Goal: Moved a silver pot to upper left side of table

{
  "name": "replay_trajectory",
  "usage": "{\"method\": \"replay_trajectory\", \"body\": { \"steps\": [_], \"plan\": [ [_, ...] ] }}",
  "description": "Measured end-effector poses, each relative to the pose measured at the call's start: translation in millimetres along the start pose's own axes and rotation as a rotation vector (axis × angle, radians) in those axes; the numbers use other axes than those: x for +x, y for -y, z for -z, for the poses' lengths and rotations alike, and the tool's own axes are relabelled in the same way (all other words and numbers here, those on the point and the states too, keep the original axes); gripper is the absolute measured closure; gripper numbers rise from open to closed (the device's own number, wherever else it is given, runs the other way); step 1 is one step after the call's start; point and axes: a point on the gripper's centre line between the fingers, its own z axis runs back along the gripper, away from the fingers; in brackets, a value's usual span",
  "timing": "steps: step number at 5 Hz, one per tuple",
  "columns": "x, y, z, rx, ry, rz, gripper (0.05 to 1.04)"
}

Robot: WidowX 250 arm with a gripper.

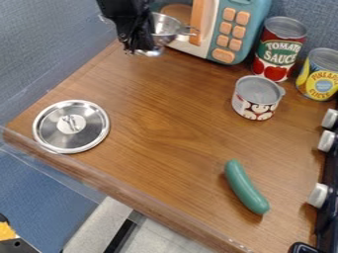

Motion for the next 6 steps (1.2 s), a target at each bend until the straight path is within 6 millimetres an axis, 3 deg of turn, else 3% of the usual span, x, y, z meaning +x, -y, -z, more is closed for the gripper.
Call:
{"method": "replay_trajectory", "body": {
  "steps": [1, 3, 4, 5, 6],
  "plan": [
    [15, 14, 19, -0.008, 0.053, -0.073, 1.005],
    [34, 9, 50, 0.031, 0.162, -0.109, 1.005],
    [33, 10, 55, 0.029, 0.174, -0.115, 0.981],
    [32, 7, 56, 0.034, 0.172, -0.129, 0.807],
    [24, 4, 56, 0.051, 0.200, -0.090, 0.522]
  ]
}}
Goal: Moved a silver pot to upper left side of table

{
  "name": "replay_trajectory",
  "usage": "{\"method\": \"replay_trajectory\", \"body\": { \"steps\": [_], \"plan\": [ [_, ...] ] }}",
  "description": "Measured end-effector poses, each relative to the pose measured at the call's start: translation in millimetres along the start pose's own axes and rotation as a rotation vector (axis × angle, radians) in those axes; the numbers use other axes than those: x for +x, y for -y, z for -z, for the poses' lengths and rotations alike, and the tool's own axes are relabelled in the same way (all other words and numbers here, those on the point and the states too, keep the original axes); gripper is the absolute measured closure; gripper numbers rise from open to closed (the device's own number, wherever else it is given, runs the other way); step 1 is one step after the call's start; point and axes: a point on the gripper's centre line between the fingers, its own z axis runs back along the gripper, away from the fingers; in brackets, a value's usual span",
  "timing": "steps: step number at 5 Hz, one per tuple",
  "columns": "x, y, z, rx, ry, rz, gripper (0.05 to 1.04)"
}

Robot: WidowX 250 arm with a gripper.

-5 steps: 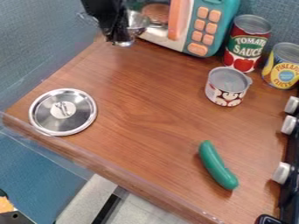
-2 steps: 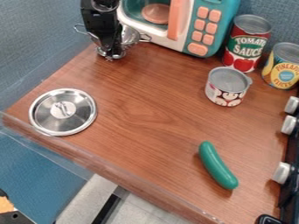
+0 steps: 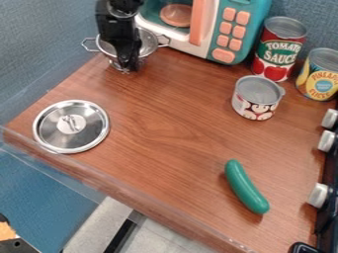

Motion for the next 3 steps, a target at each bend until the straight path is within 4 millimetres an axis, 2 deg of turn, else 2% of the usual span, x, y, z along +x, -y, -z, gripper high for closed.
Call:
{"method": "replay_trajectory", "body": {
  "steps": [1, 2, 3],
  "plan": [
    [-3, -1, -2, 0.000, 0.004, -0.008, 0.218],
    [-10, 3, -22, -0.040, 0.021, -0.006, 0.070],
    [-15, 13, -55, -0.126, -0.009, -0.035, 0.074]
  ]
}}
